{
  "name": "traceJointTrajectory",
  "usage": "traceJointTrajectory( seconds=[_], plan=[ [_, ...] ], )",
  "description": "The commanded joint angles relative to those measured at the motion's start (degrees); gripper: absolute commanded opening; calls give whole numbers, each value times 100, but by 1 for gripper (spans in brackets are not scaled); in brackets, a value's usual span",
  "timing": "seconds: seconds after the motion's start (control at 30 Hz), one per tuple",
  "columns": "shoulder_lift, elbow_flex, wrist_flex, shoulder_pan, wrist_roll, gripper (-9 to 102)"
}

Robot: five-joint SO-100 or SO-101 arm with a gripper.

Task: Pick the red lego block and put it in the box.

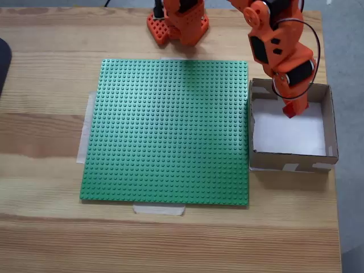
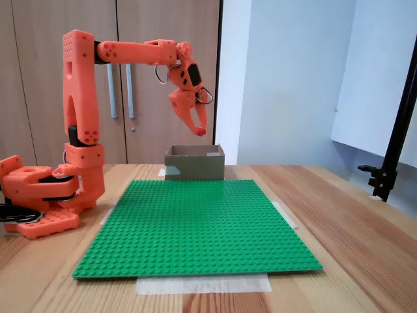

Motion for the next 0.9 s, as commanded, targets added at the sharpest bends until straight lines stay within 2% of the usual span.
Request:
traceJointTrajectory(
  seconds=[0.0, 0.87],
  plan=[
    [88, -26, -62, -9, -35, 6],
    [-721, -624, 343, -167, -176, 9]
  ],
)
